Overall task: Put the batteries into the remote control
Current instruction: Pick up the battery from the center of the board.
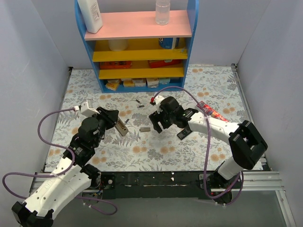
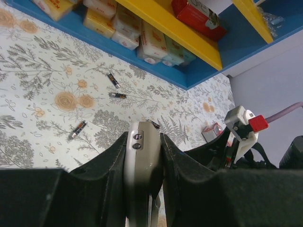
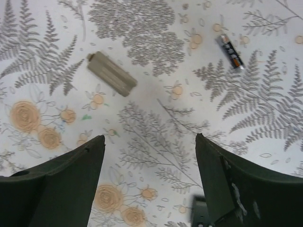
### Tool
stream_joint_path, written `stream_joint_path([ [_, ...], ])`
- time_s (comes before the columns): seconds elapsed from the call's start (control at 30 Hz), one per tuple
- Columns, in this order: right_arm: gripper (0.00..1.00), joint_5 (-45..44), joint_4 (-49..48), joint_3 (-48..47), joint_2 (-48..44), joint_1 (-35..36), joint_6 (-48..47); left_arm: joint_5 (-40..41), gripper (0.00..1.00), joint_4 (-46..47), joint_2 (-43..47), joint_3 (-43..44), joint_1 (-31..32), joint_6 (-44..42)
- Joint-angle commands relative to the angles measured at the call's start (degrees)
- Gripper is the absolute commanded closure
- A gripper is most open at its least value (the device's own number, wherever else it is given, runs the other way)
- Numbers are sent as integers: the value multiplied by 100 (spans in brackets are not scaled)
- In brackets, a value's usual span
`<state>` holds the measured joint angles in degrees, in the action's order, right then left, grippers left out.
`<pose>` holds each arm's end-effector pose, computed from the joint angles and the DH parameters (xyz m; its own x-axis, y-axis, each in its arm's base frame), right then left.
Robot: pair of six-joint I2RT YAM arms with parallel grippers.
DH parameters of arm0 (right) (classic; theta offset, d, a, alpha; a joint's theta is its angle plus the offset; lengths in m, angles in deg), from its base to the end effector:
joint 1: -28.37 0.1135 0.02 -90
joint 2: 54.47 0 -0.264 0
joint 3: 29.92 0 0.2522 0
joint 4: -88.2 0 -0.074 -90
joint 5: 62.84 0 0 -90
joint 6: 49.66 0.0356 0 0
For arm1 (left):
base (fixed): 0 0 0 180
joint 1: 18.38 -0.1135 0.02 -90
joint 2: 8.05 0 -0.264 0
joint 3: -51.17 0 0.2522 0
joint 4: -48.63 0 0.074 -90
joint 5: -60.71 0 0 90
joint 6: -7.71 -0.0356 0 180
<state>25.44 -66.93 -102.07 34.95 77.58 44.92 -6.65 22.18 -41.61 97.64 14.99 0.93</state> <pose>0.2225 0.2563 0.2291 -0.4962 -0.4529 -0.7407 -0.7049 0.7083 0.0391 0.1326 -0.0709 0.2908 -0.2168 -0.9546 -0.2043 -0.1711 0.2432 -0.9548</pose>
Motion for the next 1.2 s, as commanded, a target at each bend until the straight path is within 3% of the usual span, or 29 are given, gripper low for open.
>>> stream_joint_path([
  [0.0,17,470,59,-304,-13,-508,-649,-741,100,-489,-168,420,-558,-657],
  [0.27,29,752,681,-1753,1471,-1185,-1450,-3823,100,90,-704,70,-1956,-1220],
  [0.53,37,813,1560,-3255,2736,-1318,-2136,-4004,100,232,-775,-98,-2027,-1660],
  [1.17,56,1226,2237,-4189,3740,-1309,-2427,-4232,100,276,-757,-168,-2027,-1651],
])
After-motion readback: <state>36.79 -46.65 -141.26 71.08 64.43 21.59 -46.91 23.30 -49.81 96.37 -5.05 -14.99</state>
